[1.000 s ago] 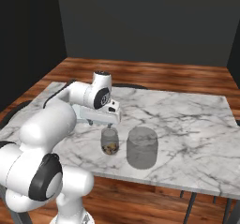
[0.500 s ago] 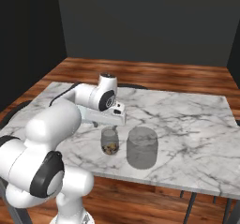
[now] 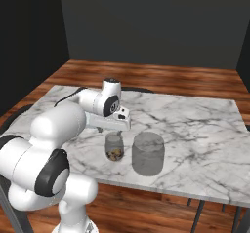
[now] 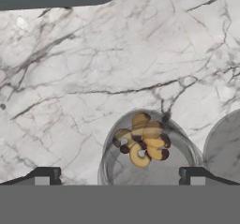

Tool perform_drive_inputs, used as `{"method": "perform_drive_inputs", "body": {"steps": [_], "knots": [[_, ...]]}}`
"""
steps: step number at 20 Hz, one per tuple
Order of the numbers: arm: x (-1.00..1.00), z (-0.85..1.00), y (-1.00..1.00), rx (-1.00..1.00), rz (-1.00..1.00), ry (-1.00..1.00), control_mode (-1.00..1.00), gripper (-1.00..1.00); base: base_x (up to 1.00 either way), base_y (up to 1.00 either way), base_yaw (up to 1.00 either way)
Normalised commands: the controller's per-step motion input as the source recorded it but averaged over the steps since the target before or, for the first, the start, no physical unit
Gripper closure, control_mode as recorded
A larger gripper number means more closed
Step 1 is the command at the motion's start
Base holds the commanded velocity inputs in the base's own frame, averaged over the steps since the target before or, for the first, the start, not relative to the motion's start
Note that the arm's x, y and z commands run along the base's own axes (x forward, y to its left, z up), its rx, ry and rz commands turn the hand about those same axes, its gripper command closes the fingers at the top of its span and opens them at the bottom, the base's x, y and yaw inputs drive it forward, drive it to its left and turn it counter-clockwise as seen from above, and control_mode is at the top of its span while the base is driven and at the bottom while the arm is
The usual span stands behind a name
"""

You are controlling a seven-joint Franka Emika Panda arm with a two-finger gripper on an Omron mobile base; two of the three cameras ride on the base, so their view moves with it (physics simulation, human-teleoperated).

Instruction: Pick the jar and jar from the dining table and place them in the open cabinet. Close the cabinet after placing the objects.

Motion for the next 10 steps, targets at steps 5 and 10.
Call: {"method": "perform_drive_inputs", "body": {"steps": [5,10], "knots": [[0.00,-0.01,0.00,0.00,0.00,0.00,-1.00,-1.00,0.00,0.00,0.00],[0.00,0.00,0.00,0.00,0.00,0.00,-1.00,-1.00,0.00,0.00,0.00]]}}
